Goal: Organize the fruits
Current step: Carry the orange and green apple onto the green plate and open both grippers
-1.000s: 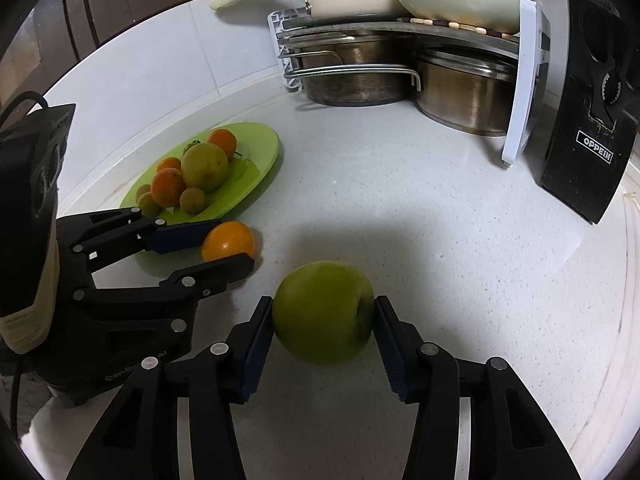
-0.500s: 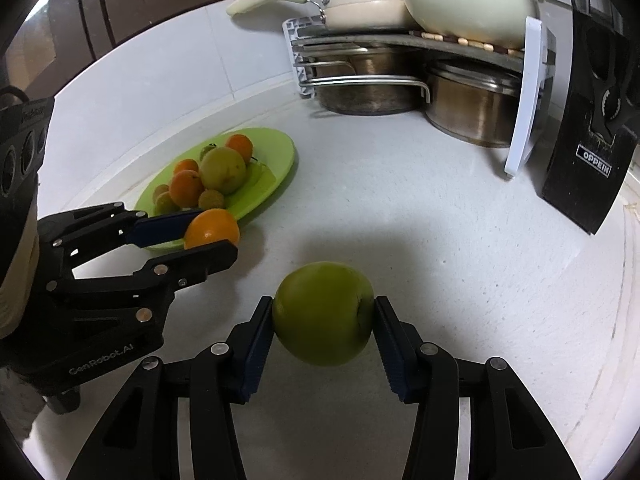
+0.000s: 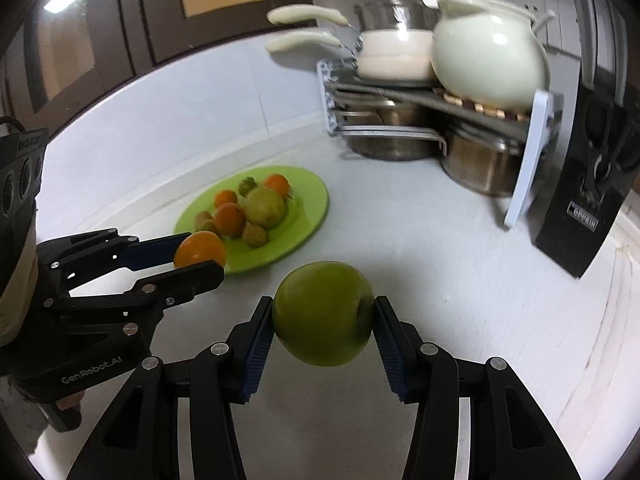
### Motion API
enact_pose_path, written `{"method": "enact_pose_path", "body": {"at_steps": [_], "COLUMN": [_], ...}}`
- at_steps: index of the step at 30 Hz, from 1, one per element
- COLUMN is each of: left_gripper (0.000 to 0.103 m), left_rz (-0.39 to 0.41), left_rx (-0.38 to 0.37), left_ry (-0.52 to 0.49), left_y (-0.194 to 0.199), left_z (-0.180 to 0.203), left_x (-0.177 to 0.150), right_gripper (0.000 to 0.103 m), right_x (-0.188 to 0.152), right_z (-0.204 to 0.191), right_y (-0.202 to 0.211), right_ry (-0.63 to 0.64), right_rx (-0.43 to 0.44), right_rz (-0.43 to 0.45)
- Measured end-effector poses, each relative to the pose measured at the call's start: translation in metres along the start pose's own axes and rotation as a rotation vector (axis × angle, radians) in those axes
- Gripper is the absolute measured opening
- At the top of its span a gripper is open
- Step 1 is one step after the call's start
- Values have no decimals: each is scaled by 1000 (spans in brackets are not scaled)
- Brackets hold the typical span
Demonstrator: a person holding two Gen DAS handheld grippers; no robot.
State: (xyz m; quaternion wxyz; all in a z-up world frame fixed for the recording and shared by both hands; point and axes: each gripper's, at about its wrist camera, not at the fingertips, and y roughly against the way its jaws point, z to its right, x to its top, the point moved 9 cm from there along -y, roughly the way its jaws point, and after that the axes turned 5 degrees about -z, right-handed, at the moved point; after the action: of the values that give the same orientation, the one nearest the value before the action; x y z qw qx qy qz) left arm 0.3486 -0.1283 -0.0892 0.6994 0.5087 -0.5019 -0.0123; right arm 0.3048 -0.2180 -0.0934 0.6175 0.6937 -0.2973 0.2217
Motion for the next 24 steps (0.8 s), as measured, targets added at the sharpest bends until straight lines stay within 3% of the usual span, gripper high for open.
{"method": "enact_pose_path", "body": {"at_steps": [24], "left_gripper": [34], "left_rz": [81], "left_rx": [203], "left_ry": [151], "left_y": [78], "left_z": [-29], "left_x": [9], "right_gripper": [50], "right_x": [45], "right_z": [-51], "right_y": [44], "right_ry": [168], "right_rx": [141], "right_rz": [109]}}
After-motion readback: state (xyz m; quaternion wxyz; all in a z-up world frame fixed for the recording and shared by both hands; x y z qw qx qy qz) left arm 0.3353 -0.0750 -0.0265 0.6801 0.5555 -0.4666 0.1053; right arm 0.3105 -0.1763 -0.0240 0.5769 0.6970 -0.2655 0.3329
